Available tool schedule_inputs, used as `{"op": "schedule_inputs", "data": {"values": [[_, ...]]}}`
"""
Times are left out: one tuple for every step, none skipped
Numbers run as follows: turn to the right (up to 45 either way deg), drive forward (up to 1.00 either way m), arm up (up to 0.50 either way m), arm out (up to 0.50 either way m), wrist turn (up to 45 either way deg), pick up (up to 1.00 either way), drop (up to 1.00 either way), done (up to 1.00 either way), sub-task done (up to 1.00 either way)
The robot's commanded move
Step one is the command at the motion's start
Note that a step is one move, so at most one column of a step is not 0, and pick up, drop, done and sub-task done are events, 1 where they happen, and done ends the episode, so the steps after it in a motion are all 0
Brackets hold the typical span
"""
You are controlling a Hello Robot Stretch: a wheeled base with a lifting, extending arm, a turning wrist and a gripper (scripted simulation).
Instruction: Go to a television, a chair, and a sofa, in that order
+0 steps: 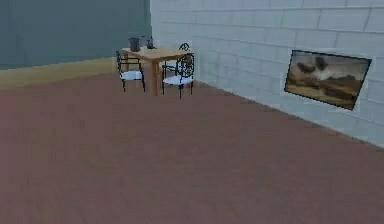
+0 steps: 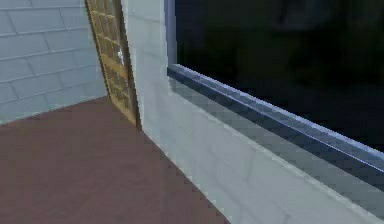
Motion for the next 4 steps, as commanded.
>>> {"op": "schedule_inputs", "data": {"values": [[0.0, 1.0, 0.0, 0.0, 0.0, 0.0, 0.0, 0.0, 0.0], [-3.0, 0.0, 0.0, 0.0, 0.0, 0.0, 0.0, 0.0, 0.0], [0.0, 1.0, 0.0, 0.0, 0.0, 0.0, 0.0, 0.0, 0.0], [0.0, 0.75, 0.0, 0.0, 0.0, 0.0, 0.0, 0.0, 0.0]]}}
